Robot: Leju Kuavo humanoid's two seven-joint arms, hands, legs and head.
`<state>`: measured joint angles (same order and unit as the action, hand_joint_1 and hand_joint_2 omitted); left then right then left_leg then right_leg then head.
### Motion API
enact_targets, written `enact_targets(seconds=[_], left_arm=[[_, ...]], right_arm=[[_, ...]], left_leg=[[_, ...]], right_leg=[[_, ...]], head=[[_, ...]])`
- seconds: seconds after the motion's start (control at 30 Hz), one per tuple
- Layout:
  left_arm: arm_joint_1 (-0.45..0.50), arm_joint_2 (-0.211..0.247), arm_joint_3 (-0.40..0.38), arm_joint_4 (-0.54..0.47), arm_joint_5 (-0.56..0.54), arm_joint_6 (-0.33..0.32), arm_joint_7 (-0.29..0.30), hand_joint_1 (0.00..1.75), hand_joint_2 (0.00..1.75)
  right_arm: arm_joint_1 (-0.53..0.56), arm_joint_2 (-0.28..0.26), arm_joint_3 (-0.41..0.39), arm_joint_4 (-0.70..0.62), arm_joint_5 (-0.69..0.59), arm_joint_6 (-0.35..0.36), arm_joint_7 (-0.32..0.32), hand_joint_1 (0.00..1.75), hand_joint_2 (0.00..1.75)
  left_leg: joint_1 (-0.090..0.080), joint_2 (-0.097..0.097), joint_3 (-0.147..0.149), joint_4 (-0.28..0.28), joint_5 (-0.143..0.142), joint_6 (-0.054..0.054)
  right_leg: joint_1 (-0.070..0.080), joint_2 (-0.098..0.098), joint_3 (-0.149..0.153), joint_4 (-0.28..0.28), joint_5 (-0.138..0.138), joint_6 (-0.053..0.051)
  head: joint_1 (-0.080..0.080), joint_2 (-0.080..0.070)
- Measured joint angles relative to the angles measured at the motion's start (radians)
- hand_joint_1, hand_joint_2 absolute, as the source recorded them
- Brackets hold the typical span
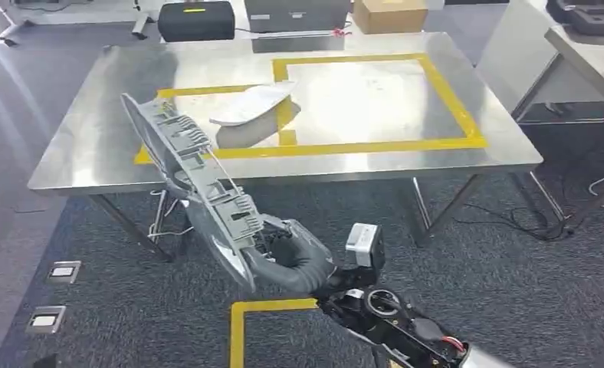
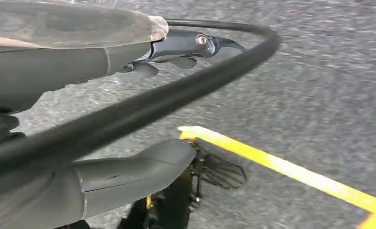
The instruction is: Take the parts from the cabinet and place them on the table.
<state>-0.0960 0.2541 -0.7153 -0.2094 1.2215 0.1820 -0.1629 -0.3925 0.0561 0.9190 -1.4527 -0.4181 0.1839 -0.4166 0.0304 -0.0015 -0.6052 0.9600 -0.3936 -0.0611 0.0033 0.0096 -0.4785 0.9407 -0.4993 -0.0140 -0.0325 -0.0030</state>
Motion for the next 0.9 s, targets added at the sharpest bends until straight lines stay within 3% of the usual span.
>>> enact_targets(seconds=[0.03, 0.1, 0.17, 0.2, 0.3, 0.33, 0.37, 0.4, 0.47, 0.5, 0.53, 0.57, 0.6, 0.63, 0.67, 0.7, 0.73, 0.8, 0.83, 0.87, 0.9], left_arm=[[0.0, 0.0, 0.0, 0.0, 0.0, 0.0, 0.0, 0.0, 1.75], [0.002, -0.003, 0.0, 0.0, 0.0, 0.0, 0.0, 0.0, 1.75], [0.003, -0.003, 0.0, 0.0, 0.001, 0.0, 0.0, 0.0, 1.75], [0.003, -0.001, 0.0, 0.0, 0.001, 0.001, 0.0, 0.0, 1.75], [0.003, 0.001, 0.0, 0.0, 0.001, 0.001, 0.0, 0.0, 1.75], [0.004, 0.0, 0.0, 0.0, 0.001, 0.001, 0.0, 0.0, 1.75], [0.005, 0.0, 0.0, 0.0, 0.001, 0.001, 0.0, 0.0, 1.75], [0.005, 0.0, 0.0, 0.0, 0.001, 0.001, 0.0, 0.0, 1.75], [0.004, 0.0, 0.0, 0.0, 0.001, 0.001, 0.0, 0.0, 1.75], [0.004, -0.007, 0.0, 0.0, 0.001, 0.002, 0.0, 0.0, 1.75], [0.002, -0.007, 0.0, 0.0, 0.001, 0.002, -0.001, 0.0, 1.75], [0.002, -0.006, -0.001, 0.0, 0.001, 0.004, -0.005, 0.0, 1.75], [0.005, -0.008, -0.001, 0.0, 0.002, 0.005, -0.005, 0.0, 1.75], [0.007, -0.008, -0.001, 0.0, 0.003, 0.006, -0.007, 0.0, 1.75], [0.005, -0.01, -0.002, 0.0, 0.004, 0.007, -0.008, 0.0, 1.75], [0.003, -0.011, -0.002, 0.0, 0.006, 0.007, -0.009, 0.0, 1.75], [-0.002, -0.012, -0.003, 0.0, 0.006, 0.007, -0.01, 0.0, 1.75], [-0.004, -0.008, -0.003, 0.0, 0.007, 0.009, -0.01, 0.0, 1.75], [-0.002, -0.007, -0.003, 0.0, 0.008, 0.01, -0.01, 0.0, 1.75], [0.0, -0.007, -0.003, 0.0, 0.008, 0.01, -0.01, 0.0, 1.75], [0.002, -0.005, -0.003, 0.0, 0.008, 0.011, -0.011, 0.0, 1.75]], right_arm=[[-0.001, 0.0, 0.0, 0.0, 0.0, 0.0, 0.0, 1.75, 1.75], [0.0, 0.0, 0.0, 0.0, 0.0, 0.001, 0.0, 1.75, 1.75], [0.0, 0.0, 0.0, 0.0, -0.002, 0.003, 0.0, 1.75, 1.75], [0.0, 0.0, -0.001, 0.0, -0.005, 0.005, -0.001, 1.75, 1.75], [0.003, 0.0, -0.001, 0.0, -0.008, 0.008, -0.003, 1.75, 1.75], [0.005, 0.0, -0.001, 0.0, -0.008, 0.008, -0.003, 1.75, 1.75], [0.007, -0.001, -0.002, 0.0, -0.009, 0.008, -0.003, 1.75, 1.75], [0.008, -0.001, -0.002, 0.0, -0.011, 0.009, -0.003, 1.75, 1.75], [0.007, -0.001, -0.003, 0.0, -0.016, 0.015, -0.004, 1.75, 1.75], [0.008, -0.001, -0.004, 0.0, -0.02, 0.018, -0.006, 1.75, 1.75], [0.007, -0.001, -0.005, 0.001, -0.024, 0.019, -0.008, 1.75, 1.75], [0.006, 0.0, -0.005, 0.0, -0.027, 0.02, -0.009, 1.75, 1.75], [0.007, 0.0, -0.006, 0.0, -0.032, 0.021, -0.01, 1.75, 1.75], [0.009, 0.0, -0.006, 0.001, -0.032, 0.02, -0.009, 1.75, 1.75], [0.008, 0.0, -0.006, 0.001, -0.035, 0.021, -0.009, 1.75, 1.75], [0.005, 0.0, -0.007, 0.001, -0.035, 0.021, -0.01, 1.75, 1.75], [0.001, 0.0, -0.007, 0.001, -0.037, 0.021, -0.013, 1.75, 1.75], [0.001, 0.0, -0.007, 0.002, -0.04, 0.021, -0.018, 1.75, 1.75], [0.003, 0.0, -0.007, 0.003, -0.043, 0.021, -0.018, 1.75, 1.75], [0.005, 0.0, -0.007, 0.004, -0.043, 0.02, -0.018, 1.75, 1.75], [0.007, 0.0, -0.008, 0.004, -0.045, 0.02, -0.019, 1.75, 1.75]], left_leg=[[0.001, -0.005, 0.002, 0.0, -0.004, 0.021], [0.0, -0.004, 0.004, 0.0, -0.015, 0.038], [-0.002, -0.004, 0.022, 0.0, -0.023, 0.055], [-0.004, -0.004, 0.03, 0.0, -0.028, 0.062], [-0.013, -0.004, 0.048, 0.0, -0.046, 0.072], [-0.016, -0.005, 0.057, 0.0, -0.054, 0.073], [-0.019, -0.007, 0.068, 0.0, -0.062, 0.073], [-0.022, -0.008, 0.082, 0.0, -0.071, 0.074], [-0.027, -0.007, 0.109, -0.002, -0.089, 0.073], [-0.024, -0.006, 0.116, -0.002, -0.094, 0.072], [-0.023, -0.008, 0.112, -0.005, -0.096, 0.067], [-0.019, -0.006, 0.11, -0.01, -0.097, 0.059], [-0.018, -0.003, 0.117, 0.001, -0.089, 0.051], [-0.017, 0.0, 0.124, -0.002, -0.082, 0.042], [-0.012, 0.0, 0.121, 0.013, -0.099, 0.038], [-0.014, -0.001, 0.104, 0.049, -0.115, 0.038], [-0.012, -0.002, 0.068, 0.114, -0.143, 0.033], [-0.009, -0.002, -0.028, 0.265, -0.206, 0.022], [-0.006, -0.001, -0.064, 0.304, -0.212, 0.017], [-0.002, -0.001, -0.074, 0.291, -0.189, 0.011], [0.001, -0.001, -0.062, 0.237, -0.146, 0.005]], right_leg=[[0.0, 0.0, 0.005, -0.004, -0.006, 0.004], [-0.001, 0.002, 0.028, 0.0, -0.005, 0.013], [-0.008, -0.001, 0.024, 0.016, -0.024, 0.023], [-0.009, -0.003, -0.002, 0.077, -0.051, 0.025], [-0.009, -0.004, -0.151, 0.325, -0.142, 0.028], [-0.009, -0.003, -0.18, 0.352, -0.148, 0.026], [-0.008, -0.003, -0.186, 0.331, -0.127, 0.021], [-0.003, -0.003, -0.173, 0.268, -0.081, 0.012], [0.009, -0.005, -0.124, 0.095, 0.056, -0.02], [0.02, -0.01, -0.12, 0.048, 0.092, -0.034], [0.025, -0.013, -0.119, 0.032, 0.072, -0.033], [0.03, -0.012, -0.102, 0.03, 0.088, -0.029], [0.033, -0.007, -0.11, 0.014, 0.089, -0.033], [0.034, -0.003, -0.086, 0.007, 0.091, -0.038], [0.02, -0.006, -0.066, -0.011, 0.097, -0.037], [0.02, -0.004, -0.062, -0.014, 0.098, -0.039], [0.019, -0.004, -0.062, -0.014, 0.097, -0.04], [0.018, -0.003, -0.061, -0.013, 0.092, -0.042], [0.017, 0.001, -0.061, -0.012, 0.089, -0.041], [0.015, 0.005, -0.059, -0.01, 0.086, -0.038], [0.011, 0.008, -0.056, -0.008, 0.082, -0.034]], head=[[0.003, 0.0], [0.018, 0.0], [0.028, 0.0], [0.032, 0.0], [0.05, 0.0], [0.053, 0.0], [0.056, 0.0], [0.061, 0.0], [0.071, 0.0], [0.069, 0.0], [0.06, 0.0], [0.068, 0.0], [0.07, 0.0], [0.072, 0.0], [0.074, 0.0], [0.07, 0.0], [0.064, 0.0], [0.055, 0.0], [0.05, 0.0], [0.044, 0.0], [0.039, 0.0]])
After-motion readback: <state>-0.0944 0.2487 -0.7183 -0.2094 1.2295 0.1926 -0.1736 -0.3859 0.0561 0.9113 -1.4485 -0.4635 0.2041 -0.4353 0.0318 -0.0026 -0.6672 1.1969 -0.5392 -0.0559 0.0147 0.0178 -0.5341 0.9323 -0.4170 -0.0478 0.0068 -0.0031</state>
